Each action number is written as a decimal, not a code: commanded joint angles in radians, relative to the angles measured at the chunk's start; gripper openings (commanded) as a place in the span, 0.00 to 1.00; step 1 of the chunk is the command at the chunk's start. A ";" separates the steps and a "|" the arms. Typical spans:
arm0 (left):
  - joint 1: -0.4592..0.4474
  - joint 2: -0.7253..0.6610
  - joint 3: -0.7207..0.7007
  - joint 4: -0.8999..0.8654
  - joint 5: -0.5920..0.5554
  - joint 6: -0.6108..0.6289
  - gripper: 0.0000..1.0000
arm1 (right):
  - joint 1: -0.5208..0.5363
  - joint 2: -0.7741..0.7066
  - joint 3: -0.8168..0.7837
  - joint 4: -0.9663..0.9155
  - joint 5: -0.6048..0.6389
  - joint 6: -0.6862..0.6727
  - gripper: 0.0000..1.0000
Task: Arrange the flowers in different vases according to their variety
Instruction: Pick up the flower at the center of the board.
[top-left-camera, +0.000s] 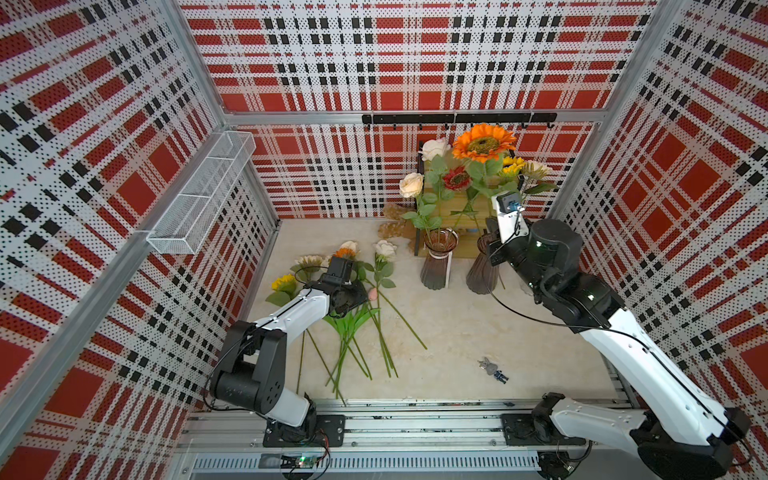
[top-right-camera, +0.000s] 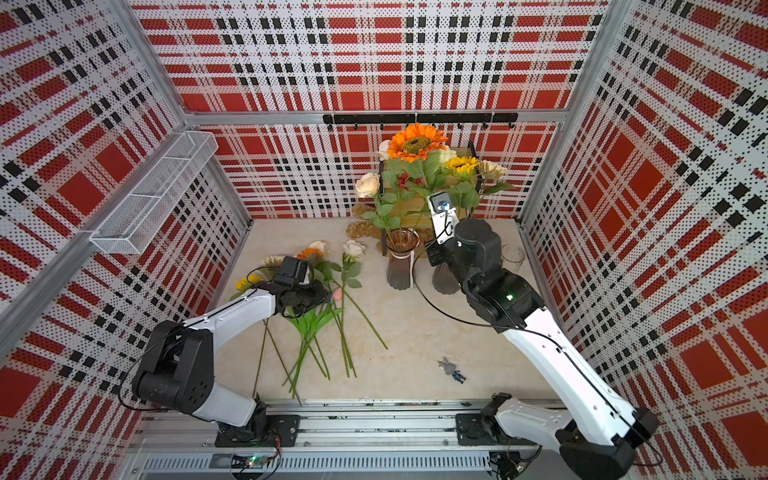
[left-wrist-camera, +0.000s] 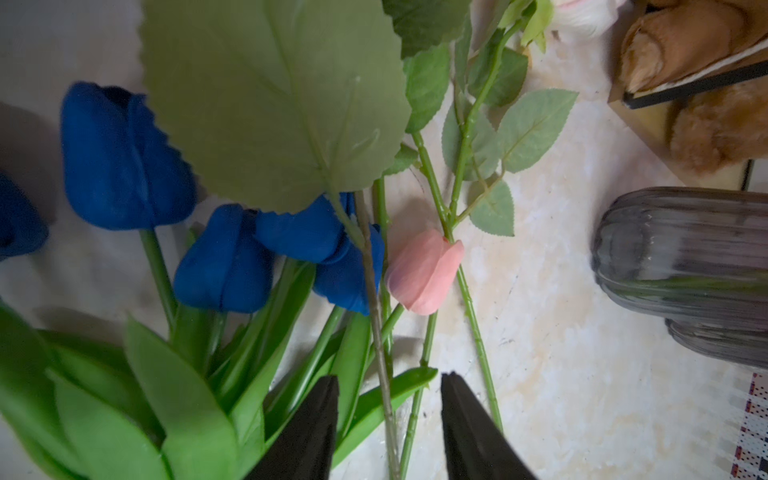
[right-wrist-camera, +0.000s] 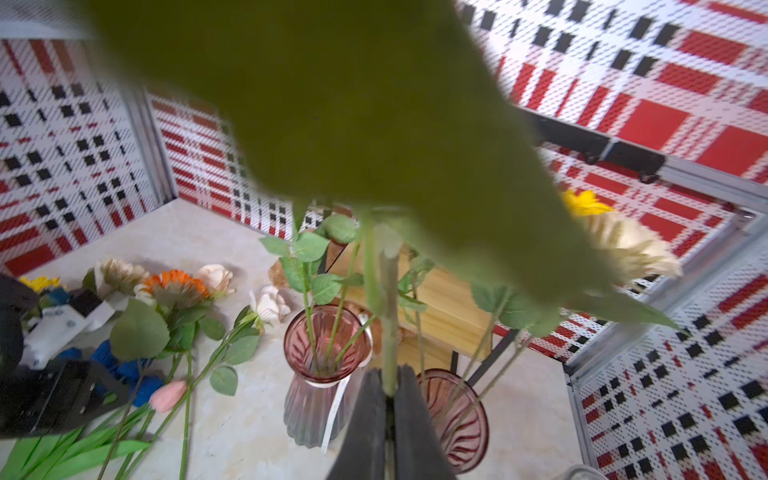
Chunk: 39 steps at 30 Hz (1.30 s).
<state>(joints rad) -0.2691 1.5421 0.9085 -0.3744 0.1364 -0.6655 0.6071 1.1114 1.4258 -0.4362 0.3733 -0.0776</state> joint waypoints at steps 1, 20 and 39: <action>-0.002 0.032 0.011 0.033 0.018 0.023 0.45 | -0.042 -0.037 0.011 0.058 0.018 0.030 0.00; -0.028 0.145 0.026 0.085 0.028 0.030 0.16 | -0.152 -0.154 -0.065 0.164 0.043 0.023 0.00; -0.032 -0.013 0.226 -0.065 -0.030 0.022 0.00 | -0.357 -0.167 -0.297 0.612 -0.155 0.142 0.00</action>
<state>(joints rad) -0.2943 1.5822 1.0954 -0.3828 0.1368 -0.6487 0.2760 0.9405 1.1519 0.0422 0.2764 0.0139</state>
